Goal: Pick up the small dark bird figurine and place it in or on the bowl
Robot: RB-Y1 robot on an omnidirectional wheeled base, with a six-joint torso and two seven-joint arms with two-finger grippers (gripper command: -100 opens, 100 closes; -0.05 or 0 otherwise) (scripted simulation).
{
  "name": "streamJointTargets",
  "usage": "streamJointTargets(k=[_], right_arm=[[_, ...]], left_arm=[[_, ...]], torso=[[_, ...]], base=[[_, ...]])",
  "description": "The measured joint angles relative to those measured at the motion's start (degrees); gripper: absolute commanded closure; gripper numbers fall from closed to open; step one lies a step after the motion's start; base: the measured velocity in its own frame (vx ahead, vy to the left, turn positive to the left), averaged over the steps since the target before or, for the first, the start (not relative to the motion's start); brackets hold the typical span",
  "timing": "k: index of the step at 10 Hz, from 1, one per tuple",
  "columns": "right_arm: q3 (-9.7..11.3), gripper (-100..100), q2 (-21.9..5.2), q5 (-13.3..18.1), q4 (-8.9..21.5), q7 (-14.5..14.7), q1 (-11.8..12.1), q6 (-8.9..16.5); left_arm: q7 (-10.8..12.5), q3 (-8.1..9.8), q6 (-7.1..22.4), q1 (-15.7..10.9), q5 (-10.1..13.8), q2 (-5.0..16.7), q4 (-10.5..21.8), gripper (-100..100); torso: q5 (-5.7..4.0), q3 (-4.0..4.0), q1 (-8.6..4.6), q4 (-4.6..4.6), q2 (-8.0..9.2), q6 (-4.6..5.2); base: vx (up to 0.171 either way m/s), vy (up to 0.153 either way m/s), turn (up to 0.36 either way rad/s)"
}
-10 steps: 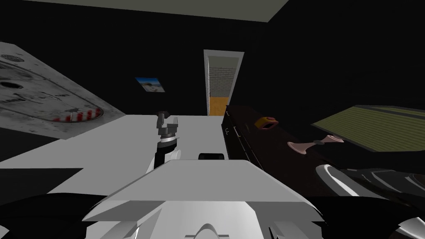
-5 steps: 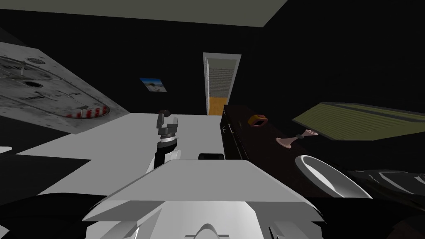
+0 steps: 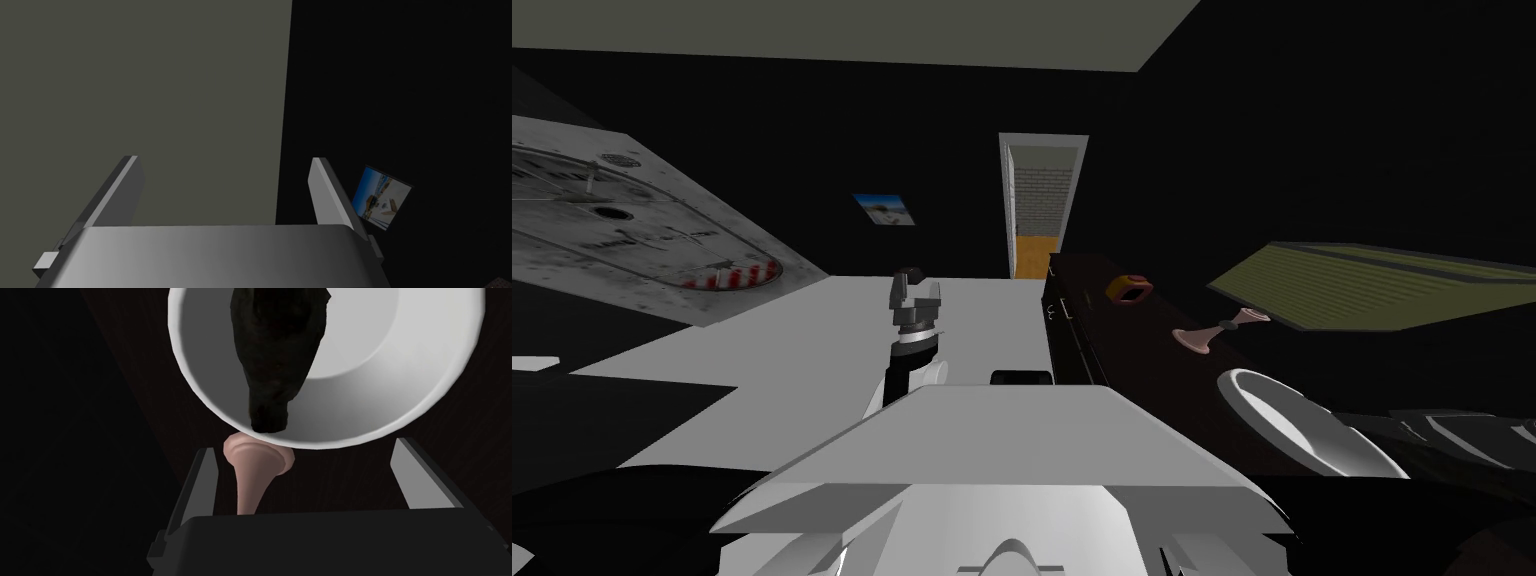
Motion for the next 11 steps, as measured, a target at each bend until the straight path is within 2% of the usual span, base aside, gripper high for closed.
streamJointTargets(k=[1, 2, 4, 5, 6, 7, 9, 10, 11], right_arm=[[0.0, 0, 0.0, 0.0, 0.0, 0.0, 0.0, 0.0], [0.0, -100, 0.0, 0.0, 0.0, 0.0, 0.0, 0.0], [-3.6, -100, -1.2, -0.1, -2.6, -1.8, 3.4, -1.5], [-3.2, -100, -1.5, 0.2, -2.0, -1.7, 3.0, -1.8], [-1.9, -100, -1.8, 0.7, -0.7, -1.1, 1.0, -1.9], [-5.8, -100, -1.8, 0.2, -4.2, -2.6, 5.5, -2.5], [-4.1, -100, -3.4, 1.4, -2.2, -2.1, 3.8, -3.7], [-2.9, -100, -3.7, 1.7, -0.6, -1.5, 1.7, -3.9], [0.6, -100, -4.3, 2.6, 2.8, 0.0, -4.3, -3.9]], left_arm=[[0.0, 0.00, 0.0, 0.0, 0.0, 0.0, 0.0, 0], [0.0, 0.00, 0.0, 0.0, 0.0, 0.0, 0.0, 0], [0.0, 0.00, 0.0, 0.0, 0.0, 0.0, 0.0, 0], [0.0, 0.00, 0.0, 0.0, 0.0, 0.0, 0.0, 0], [0.0, 0.00, 0.0, 0.0, 0.0, 0.0, 0.0, 0], [0.0, 0.00, 0.0, 0.0, 0.0, 0.0, 0.0, 0], [0.0, 0.00, 0.0, 0.0, 0.0, 0.0, 0.0, 0], [0.0, 0.00, 0.0, 0.0, 0.0, 0.0, 0.0, 0], [0.0, 0.00, 0.0, 0.0, 0.0, 0.0, 0.0, 0]], torso=[[0.00, 0.00, 0.01, 0.00, -0.01, 0.00], [0.00, -0.01, 0.01, 0.00, -0.01, 0.00], [0.02, 0.02, 0.04, 0.01, 0.03, 0.00], [0.01, 0.01, 0.03, 0.00, 0.01, 0.00], [0.00, 0.00, 0.02, 0.00, -0.01, -0.01], [0.03, 0.01, 0.03, 0.01, 0.02, 0.01], [0.01, 0.00, 0.03, 0.00, 0.01, 0.00], [0.00, -0.01, 0.02, 0.00, -0.01, -0.01], [0.00, -0.02, 0.01, -0.01, -0.03, -0.02]], base=[[0.000, 0.000, 0.000], [-0.008, 0.001, -0.039], [-0.005, 0.001, -0.010], [0.000, 0.000, 0.000], [-0.006, 0.000, -0.033], [-0.007, 0.001, -0.025], [0.000, 0.000, 0.000], [0.000, 0.000, 0.000], [0.000, 0.000, 0.000]])
